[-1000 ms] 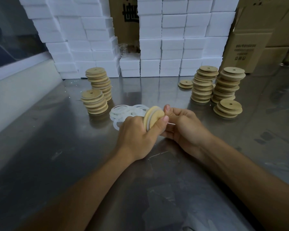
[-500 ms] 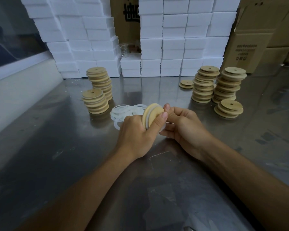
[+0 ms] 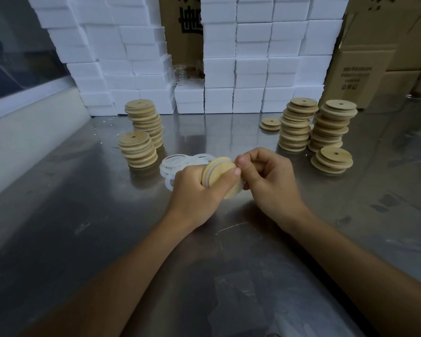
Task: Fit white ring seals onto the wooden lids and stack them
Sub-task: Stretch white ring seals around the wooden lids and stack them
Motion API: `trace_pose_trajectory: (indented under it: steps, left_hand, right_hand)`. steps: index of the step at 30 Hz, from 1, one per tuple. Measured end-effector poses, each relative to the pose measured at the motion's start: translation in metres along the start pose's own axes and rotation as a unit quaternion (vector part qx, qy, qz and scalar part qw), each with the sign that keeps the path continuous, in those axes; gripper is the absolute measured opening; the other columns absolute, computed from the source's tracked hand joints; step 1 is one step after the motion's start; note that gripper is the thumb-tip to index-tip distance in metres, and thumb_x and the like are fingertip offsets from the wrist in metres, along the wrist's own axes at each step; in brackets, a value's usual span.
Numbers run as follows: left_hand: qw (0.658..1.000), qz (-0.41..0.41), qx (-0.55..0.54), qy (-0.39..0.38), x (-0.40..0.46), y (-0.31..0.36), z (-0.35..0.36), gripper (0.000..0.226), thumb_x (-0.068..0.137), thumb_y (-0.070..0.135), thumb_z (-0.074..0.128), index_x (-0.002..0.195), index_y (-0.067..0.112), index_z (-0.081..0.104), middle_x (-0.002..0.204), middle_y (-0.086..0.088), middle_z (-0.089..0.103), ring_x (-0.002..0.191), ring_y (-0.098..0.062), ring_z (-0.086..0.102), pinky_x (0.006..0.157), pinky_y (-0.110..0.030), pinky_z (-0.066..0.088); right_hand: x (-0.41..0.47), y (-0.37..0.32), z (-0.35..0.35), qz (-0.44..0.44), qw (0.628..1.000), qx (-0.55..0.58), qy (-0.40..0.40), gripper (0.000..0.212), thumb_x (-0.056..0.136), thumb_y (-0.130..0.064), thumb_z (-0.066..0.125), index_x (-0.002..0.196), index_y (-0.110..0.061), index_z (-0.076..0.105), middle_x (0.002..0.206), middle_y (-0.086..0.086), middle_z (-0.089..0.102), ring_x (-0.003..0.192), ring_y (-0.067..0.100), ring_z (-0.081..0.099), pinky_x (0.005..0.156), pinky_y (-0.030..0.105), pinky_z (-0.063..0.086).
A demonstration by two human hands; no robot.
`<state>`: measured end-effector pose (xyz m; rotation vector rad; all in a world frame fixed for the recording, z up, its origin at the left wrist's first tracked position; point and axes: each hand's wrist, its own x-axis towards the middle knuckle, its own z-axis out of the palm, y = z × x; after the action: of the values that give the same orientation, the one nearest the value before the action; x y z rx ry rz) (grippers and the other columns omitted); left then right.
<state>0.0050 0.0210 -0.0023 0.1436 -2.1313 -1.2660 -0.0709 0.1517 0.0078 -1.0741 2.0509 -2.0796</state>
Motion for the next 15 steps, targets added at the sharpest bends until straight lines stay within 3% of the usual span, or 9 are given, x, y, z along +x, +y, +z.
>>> trace_pose_trajectory:
  steps: [4, 6, 10, 15]
  left_hand:
    - [0.999, -0.012, -0.023, -0.031, -0.0003, -0.0013, 0.001, 0.046, 0.082, 0.057, 0.06, 0.086, 0.013, 0.074, 0.079, -0.006, 0.072, 0.078, -0.019, 0.069, 0.075, -0.046, 0.056]
    - [0.999, -0.029, -0.03, -0.033, 0.0004, -0.0022, 0.0019, 0.049, 0.082, 0.059, 0.059, 0.083, 0.013, 0.073, 0.077, -0.007, 0.072, 0.077, -0.018, 0.069, 0.076, -0.042, 0.057]
    - [0.998, -0.043, -0.032, -0.014, 0.0009, -0.0041, 0.0019, 0.043, 0.084, 0.059, 0.057, 0.075, 0.019, 0.072, 0.071, 0.001, 0.072, 0.069, -0.005, 0.066, 0.067, -0.017, 0.051]
    - [0.999, -0.029, -0.028, -0.015, 0.0012, -0.0027, 0.0011, 0.055, 0.084, 0.063, 0.051, 0.082, 0.014, 0.075, 0.079, -0.001, 0.074, 0.079, -0.011, 0.069, 0.078, -0.03, 0.054]
  right_hand:
    - [0.0006, 0.0018, -0.002, -0.077, 0.995, -0.056, 0.014, 0.014, 0.095, -0.014, 0.062, 0.085, -0.004, 0.064, 0.069, -0.002, 0.065, 0.063, 0.005, 0.059, 0.056, 0.026, 0.049]
    - [0.0005, 0.002, -0.0019, -0.029, 0.999, -0.018, -0.002, 0.02, 0.093, -0.021, 0.063, 0.083, -0.005, 0.064, 0.066, -0.005, 0.065, 0.062, 0.003, 0.059, 0.056, 0.024, 0.049]
    - [0.0014, 0.0009, -0.0014, 0.116, 0.989, 0.08, -0.048, 0.029, 0.082, -0.042, 0.064, 0.078, -0.013, 0.064, 0.065, -0.004, 0.066, 0.063, 0.006, 0.06, 0.058, 0.026, 0.049]
    - [0.0013, 0.0002, 0.0009, 0.123, 0.986, 0.113, -0.022, 0.026, 0.091, -0.028, 0.06, 0.073, -0.01, 0.065, 0.061, 0.0, 0.066, 0.063, 0.011, 0.065, 0.058, 0.023, 0.055]
